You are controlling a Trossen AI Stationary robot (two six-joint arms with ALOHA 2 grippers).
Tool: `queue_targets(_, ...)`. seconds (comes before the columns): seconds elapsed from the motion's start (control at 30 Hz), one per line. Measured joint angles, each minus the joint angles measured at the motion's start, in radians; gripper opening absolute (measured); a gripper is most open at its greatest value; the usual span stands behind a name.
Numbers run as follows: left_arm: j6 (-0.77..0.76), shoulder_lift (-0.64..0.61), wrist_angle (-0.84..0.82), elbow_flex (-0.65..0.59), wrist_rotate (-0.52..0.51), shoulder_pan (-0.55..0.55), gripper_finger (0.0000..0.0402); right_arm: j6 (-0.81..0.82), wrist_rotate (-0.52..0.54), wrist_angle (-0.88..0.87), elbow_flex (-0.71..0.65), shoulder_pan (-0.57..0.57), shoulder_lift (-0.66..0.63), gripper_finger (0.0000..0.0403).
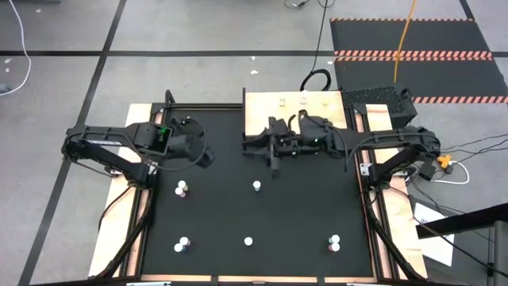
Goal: Pick and place medicine bottles onto shelf by color
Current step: Put the top middle blue pill bottle on the shelf
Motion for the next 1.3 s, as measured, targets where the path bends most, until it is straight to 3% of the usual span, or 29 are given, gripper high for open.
queue_targets(0.17,0.058,0.000,0.082,0.000,0.053,0.065,0.0392,0.113,0.042,-0.130,0.000,0.051,-0.008,0.0121)
queue_targets(0.33,0.125,0.000,0.113,0.000,0.078,0.108,0.0392,0.234,0.059,-0.482,0.000,0.159,-0.047,0.0102)
queue_targets(0.5,0.236,0.000,0.195,0.000,0.098,0.131,0.0392,0.356,0.198,-0.639,-0.001,0.267,-0.071,0.0080)
queue_targets(0.8,0.527,0.000,0.520,-0.001,0.305,0.156,0.0392,0.581,0.278,-0.875,-0.001,0.397,-0.072,0.0052)
queue_targets(1.07,0.598,0.000,0.563,-0.001,0.321,0.164,0.0392,0.932,0.281,-1.153,-0.001,0.504,-0.092,0.0044)
queue_targets(1.3,0.566,0.020,0.558,-0.001,0.320,0.190,0.0392,1.204,0.275,-1.421,-0.001,0.584,-0.131,0.0044)
